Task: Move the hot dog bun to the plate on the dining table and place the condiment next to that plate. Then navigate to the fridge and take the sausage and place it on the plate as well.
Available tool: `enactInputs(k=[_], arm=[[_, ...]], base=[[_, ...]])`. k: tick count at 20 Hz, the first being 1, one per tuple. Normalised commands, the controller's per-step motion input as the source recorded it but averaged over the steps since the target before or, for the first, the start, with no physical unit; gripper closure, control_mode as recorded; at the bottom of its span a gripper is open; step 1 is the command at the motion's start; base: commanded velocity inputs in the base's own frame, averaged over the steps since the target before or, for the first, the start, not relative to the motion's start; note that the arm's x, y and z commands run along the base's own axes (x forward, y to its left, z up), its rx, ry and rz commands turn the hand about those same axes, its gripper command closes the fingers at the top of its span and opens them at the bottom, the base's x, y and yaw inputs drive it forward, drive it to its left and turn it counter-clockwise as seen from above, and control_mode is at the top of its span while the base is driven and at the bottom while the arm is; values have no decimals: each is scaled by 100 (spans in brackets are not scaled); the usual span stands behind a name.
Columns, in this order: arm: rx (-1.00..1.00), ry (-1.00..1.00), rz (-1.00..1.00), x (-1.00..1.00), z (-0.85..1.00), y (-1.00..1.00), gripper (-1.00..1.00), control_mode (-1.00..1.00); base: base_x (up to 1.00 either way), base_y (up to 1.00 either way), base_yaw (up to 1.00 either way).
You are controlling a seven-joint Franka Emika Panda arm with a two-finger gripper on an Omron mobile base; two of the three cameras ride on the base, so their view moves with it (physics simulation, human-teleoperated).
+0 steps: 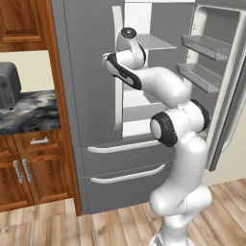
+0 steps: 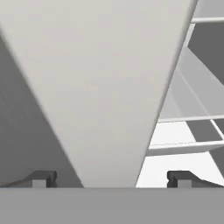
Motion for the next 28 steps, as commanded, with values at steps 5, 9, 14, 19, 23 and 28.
enactInputs(k=[5,9,14,19,23,28], arm=[[1,-4,0,53,-17,0,100,-100],[0,-2,0,35,-8,2,100,-100],[3,-10,9,-31,-13,8,100,-100],[8,-21,13,-97,-2,11,100,-100],[5,-13,10,-100,2,39,100,-100],[0,-3,3,-100,16,65,100,-100]], base=[[0,0,0],[0,0,0],[0,0,0],[0,0,0],[0,0,0],[0,0,0]])
